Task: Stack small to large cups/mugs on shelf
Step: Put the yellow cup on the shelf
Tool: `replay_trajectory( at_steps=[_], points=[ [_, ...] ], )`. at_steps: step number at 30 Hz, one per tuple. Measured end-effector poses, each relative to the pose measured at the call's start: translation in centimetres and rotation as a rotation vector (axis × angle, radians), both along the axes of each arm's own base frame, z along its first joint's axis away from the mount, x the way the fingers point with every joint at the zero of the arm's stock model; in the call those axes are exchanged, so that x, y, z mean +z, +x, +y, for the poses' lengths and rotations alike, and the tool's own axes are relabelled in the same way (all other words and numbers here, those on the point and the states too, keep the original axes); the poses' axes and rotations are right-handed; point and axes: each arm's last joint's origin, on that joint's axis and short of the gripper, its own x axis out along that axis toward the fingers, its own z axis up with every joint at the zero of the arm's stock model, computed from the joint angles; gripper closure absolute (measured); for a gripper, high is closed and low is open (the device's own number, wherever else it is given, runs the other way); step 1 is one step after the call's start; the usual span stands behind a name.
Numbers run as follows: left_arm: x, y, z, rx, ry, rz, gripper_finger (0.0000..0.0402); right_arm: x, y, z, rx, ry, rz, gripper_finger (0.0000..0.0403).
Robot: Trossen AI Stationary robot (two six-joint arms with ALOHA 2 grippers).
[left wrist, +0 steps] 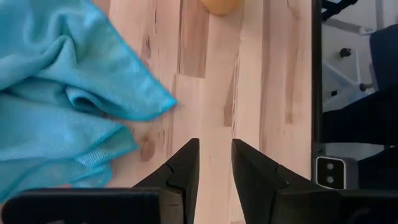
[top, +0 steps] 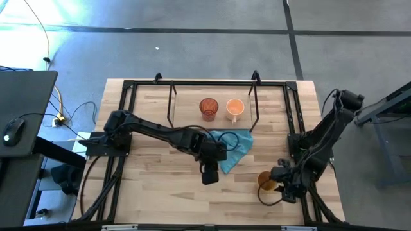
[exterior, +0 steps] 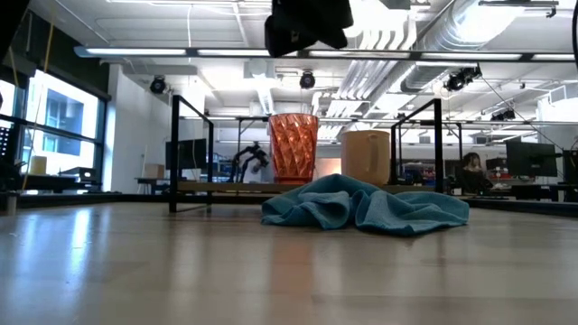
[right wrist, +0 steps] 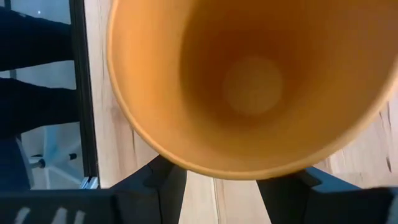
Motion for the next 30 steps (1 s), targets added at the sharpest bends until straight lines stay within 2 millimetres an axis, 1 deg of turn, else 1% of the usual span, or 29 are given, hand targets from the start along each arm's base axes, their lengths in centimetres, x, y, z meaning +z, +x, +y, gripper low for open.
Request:
replay_trajectory(
  at_steps=[8,14,30],
  points=[
    [0.7,-0.6,0.1,0.011,0.005,0.009,0.0318,-0.5,0.5,0.3,-0.038,-0.043,-0.052,0.0233],
    [1.1,-0.8,0.1,0.013,0.001,0.000,0.0318,-0.4,1.1,-0.2,-0.078,-0.065,-0.086,0.0233],
    [1.4,-1.0,0.1,0.013,0.000,-0.006,0.0318,-0.1,3.6,-1.4,-0.051,-0.087,-0.170,0.0233]
  ],
)
